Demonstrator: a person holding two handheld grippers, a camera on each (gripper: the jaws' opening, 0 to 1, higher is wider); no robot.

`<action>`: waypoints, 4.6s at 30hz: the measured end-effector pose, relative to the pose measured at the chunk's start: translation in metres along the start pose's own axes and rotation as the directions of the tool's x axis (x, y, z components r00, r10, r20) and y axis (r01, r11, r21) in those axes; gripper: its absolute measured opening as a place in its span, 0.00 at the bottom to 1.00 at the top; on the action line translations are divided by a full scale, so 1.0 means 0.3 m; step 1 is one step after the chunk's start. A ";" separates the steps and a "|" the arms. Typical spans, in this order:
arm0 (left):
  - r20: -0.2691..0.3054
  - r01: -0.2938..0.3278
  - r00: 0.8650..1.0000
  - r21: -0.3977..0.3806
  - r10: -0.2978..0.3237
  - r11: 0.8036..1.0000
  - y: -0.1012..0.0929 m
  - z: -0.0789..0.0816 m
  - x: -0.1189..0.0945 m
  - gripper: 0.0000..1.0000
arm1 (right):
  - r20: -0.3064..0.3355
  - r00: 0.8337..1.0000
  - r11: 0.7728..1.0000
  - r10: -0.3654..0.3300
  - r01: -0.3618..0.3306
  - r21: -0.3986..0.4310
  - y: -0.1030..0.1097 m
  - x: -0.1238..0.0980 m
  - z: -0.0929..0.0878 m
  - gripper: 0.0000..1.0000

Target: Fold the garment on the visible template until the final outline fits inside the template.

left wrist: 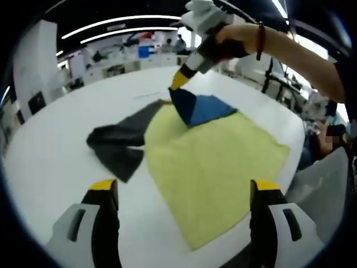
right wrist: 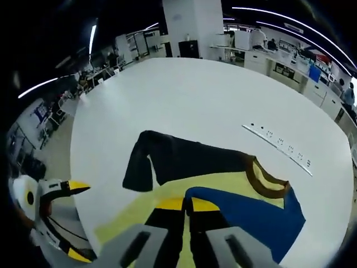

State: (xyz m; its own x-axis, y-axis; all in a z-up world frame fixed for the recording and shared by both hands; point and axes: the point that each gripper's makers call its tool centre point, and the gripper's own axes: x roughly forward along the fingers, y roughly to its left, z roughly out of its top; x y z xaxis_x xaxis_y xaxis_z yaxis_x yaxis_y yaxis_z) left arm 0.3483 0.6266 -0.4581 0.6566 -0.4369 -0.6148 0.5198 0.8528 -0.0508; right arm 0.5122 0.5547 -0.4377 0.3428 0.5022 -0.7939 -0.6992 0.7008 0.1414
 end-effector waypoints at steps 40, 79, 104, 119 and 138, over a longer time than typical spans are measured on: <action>-0.001 -0.030 1.000 -0.015 0.030 0.999 0.043 0.007 0.011 0.99 | 0.026 0.998 0.998 -0.060 0.059 0.032 -0.176 0.018 -0.056 0.40; 0.014 -0.029 0.999 -0.013 0.030 0.999 0.030 0.022 -0.011 0.99 | -0.041 0.981 0.969 -0.189 0.193 0.153 -0.571 -0.218 -0.489 0.83; 0.018 -0.032 0.999 -0.016 0.032 0.999 0.021 0.023 -0.016 0.99 | -0.012 0.974 0.936 -0.225 0.220 0.276 -0.619 -0.187 -0.618 0.38; 0.012 -0.036 0.999 -0.016 0.036 0.999 0.022 0.016 -0.030 0.98 | -0.022 0.968 0.934 -0.250 0.247 0.259 -0.612 -0.187 -0.647 0.17; 0.013 -0.039 0.999 -0.024 0.039 0.999 0.023 0.013 -0.037 0.98 | -0.036 0.970 0.952 -0.241 0.244 0.187 -0.594 -0.176 -0.652 0.00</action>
State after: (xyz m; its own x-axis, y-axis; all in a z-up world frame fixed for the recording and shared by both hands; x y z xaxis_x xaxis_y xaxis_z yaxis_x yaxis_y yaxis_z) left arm 0.3467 0.6361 -0.4485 0.6834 -0.4067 -0.6063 0.4808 0.8757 -0.0454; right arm 0.4960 0.3043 -0.5367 0.4783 0.2993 -0.8256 -0.4641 0.8843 0.0517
